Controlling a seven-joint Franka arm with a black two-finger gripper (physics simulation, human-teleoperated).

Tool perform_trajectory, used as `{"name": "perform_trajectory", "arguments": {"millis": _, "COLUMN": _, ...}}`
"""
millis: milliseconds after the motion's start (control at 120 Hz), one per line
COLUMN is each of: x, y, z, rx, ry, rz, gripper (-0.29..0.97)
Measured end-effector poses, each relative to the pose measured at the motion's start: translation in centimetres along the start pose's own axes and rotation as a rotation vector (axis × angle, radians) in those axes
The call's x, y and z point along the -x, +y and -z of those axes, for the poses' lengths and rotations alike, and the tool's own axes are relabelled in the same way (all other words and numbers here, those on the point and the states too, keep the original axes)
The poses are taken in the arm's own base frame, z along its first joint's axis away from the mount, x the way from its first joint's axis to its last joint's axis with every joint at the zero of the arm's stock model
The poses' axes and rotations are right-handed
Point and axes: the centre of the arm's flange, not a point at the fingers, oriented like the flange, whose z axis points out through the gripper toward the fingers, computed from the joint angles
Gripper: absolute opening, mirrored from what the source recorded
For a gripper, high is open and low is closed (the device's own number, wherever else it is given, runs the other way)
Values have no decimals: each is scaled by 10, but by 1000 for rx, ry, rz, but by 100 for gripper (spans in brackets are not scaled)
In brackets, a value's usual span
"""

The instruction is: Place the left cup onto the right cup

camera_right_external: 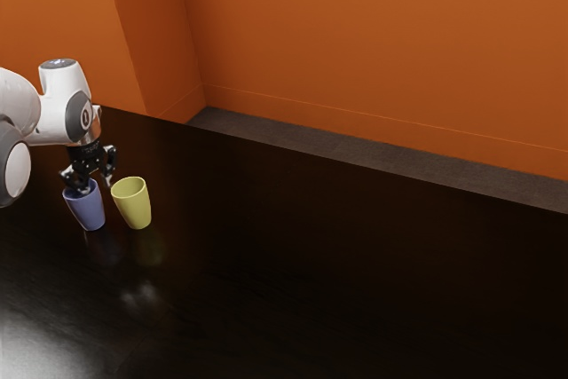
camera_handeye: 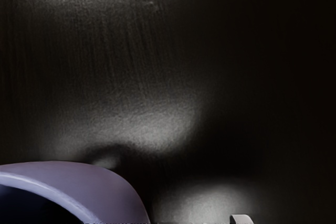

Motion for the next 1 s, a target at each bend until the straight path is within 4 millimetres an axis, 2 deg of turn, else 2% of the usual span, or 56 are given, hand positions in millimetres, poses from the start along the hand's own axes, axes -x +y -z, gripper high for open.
{"name": "perform_trajectory", "arguments": {"millis": 217, "x": 0, "y": 0, "z": 0, "rx": 2, "ry": -3, "rz": 3, "gripper": 2}}
{"name": "perform_trajectory", "arguments": {"millis": 392, "x": 1, "y": 0, "z": -1, "rx": 0, "ry": -5, "rz": 6, "gripper": -7}}
{"name": "perform_trajectory", "arguments": {"millis": 767, "x": 0, "y": -7, "z": -5, "rx": -20, "ry": -13, "rz": 14, "gripper": -10}}
{"name": "perform_trajectory", "arguments": {"millis": 1000, "x": -7, "y": -19, "z": 10, "rx": -37, "ry": -31, "rz": 31, "gripper": -10}}
